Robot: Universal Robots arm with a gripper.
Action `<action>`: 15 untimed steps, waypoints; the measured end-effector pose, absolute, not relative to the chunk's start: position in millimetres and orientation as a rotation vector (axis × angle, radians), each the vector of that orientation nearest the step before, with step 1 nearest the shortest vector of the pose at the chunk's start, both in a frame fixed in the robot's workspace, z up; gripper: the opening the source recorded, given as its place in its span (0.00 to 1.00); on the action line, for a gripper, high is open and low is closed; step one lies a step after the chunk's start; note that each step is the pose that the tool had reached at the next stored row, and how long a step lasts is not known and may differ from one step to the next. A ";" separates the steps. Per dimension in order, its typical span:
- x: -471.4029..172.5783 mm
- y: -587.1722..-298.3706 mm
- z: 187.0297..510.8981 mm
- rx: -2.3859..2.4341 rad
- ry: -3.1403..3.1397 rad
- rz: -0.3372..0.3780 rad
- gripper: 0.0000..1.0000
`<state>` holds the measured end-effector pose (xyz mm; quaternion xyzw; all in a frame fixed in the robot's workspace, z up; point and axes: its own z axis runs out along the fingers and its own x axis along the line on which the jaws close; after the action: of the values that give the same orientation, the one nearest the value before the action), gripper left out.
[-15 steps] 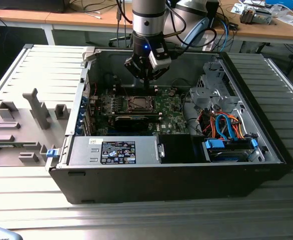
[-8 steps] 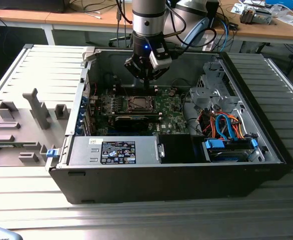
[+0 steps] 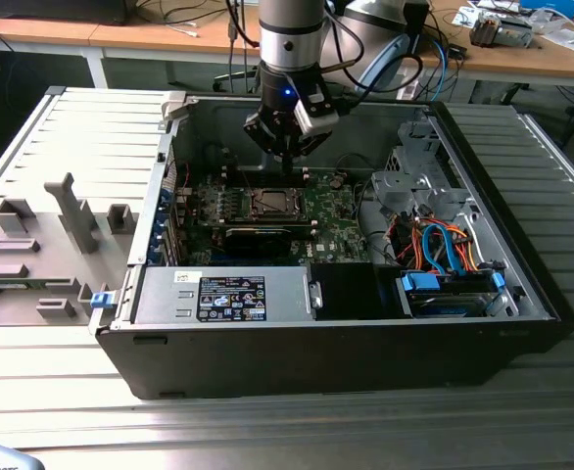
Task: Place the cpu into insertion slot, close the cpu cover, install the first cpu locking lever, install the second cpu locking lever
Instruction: 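Install the first cpu locking lever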
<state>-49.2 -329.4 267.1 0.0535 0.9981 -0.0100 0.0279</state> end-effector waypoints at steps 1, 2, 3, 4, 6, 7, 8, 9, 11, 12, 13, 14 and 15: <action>-49.4 -329.5 267.2 0.159 3.082 -0.027 0.11; -49.3 -329.4 267.1 0.154 3.082 -0.019 0.11; -49.3 -329.4 267.1 0.150 3.083 -0.013 0.11; -49.3 -329.4 267.1 0.145 3.085 -0.007 0.11; -49.3 -329.4 266.8 0.111 3.104 -0.004 0.11; -49.3 -329.4 266.6 0.100 3.111 -0.004 0.11; -49.3 -329.4 266.3 0.070 3.123 -0.004 0.11; -49.3 -329.4 266.2 0.056 3.127 -0.004 0.11; -49.4 -329.4 266.1 0.016 3.131 -0.005 0.11; -49.4 -329.4 266.1 -0.011 3.131 -0.005 0.11; -49.4 -329.4 266.0 -0.021 3.131 -0.004 0.11; -49.3 -329.4 266.0 -0.022 3.131 -0.004 0.11; -49.3 -329.4 266.0 -0.023 3.131 -0.004 0.11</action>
<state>-49.3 -329.4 266.0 -0.0072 1.0000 -0.0014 0.0052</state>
